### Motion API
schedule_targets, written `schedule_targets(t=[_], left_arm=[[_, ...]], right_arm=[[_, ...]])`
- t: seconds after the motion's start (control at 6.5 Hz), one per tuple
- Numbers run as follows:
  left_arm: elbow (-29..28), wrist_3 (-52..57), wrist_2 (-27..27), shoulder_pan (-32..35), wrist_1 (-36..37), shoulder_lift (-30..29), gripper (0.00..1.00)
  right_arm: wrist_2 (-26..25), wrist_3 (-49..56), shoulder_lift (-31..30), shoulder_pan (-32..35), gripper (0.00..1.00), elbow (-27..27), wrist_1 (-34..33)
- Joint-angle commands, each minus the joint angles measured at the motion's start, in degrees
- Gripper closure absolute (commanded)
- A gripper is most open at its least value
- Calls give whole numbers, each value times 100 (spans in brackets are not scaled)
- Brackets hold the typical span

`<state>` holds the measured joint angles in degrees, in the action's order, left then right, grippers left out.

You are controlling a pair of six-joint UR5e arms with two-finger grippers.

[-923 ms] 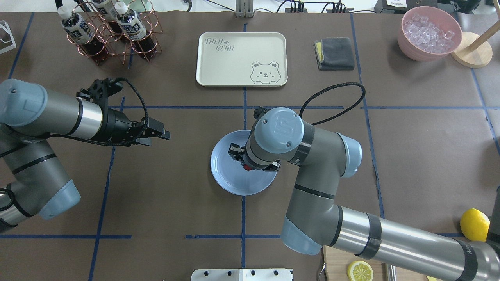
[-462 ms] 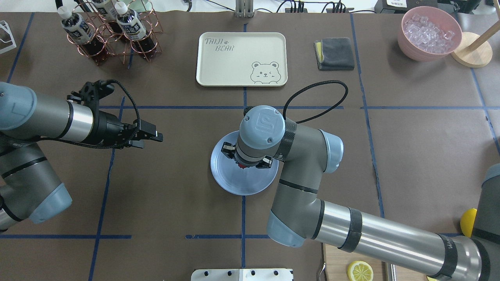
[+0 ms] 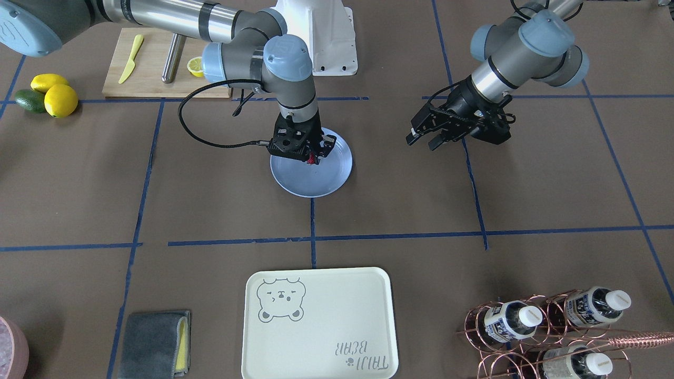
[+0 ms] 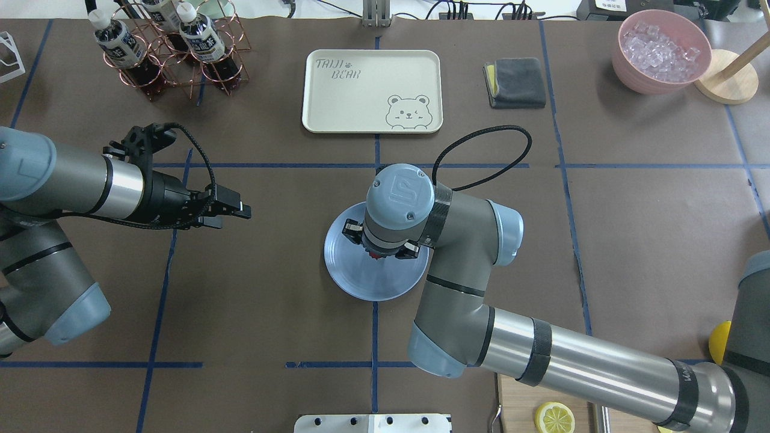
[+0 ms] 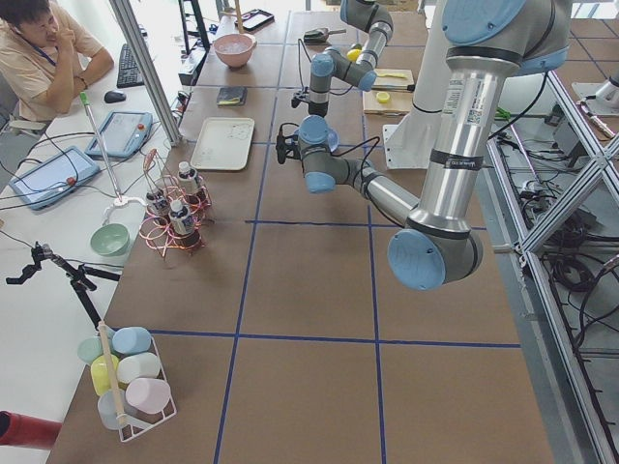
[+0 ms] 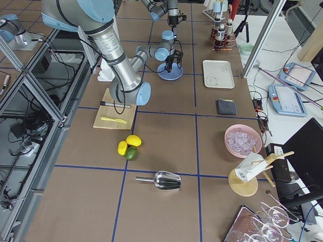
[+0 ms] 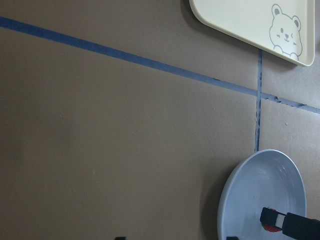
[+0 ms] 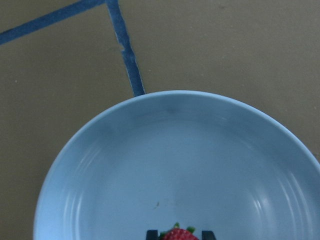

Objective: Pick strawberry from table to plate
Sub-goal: 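Lower the strawberry into the plate with the right gripper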

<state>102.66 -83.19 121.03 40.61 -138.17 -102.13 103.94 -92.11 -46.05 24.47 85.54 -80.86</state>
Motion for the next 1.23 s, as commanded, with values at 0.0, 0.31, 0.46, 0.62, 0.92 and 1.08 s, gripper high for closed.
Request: schedule_targets(t=[0.0, 0.31, 0.46, 0.62, 0.92, 1.08], left_arm=[[-17, 4, 0, -10, 0, -8, 27], [-44, -5, 0, -10, 0, -17, 27], [-53, 4, 0, -10, -9, -17, 27], [-61, 4, -9, -10, -9, -9, 27], [-53, -5, -9, -10, -9, -17, 27], [-53, -5, -9, -10, -9, -9, 26]], right_arm=[[-14, 9, 121, -4, 100, -203, -9], [-22, 26, 210, -4, 100, -345, -18], [-22, 44, 210, -4, 100, -345, -35], [-22, 44, 210, -4, 100, -327, -53], [-22, 44, 210, 5, 100, -284, -149], [-22, 44, 210, 5, 100, -214, -271]])
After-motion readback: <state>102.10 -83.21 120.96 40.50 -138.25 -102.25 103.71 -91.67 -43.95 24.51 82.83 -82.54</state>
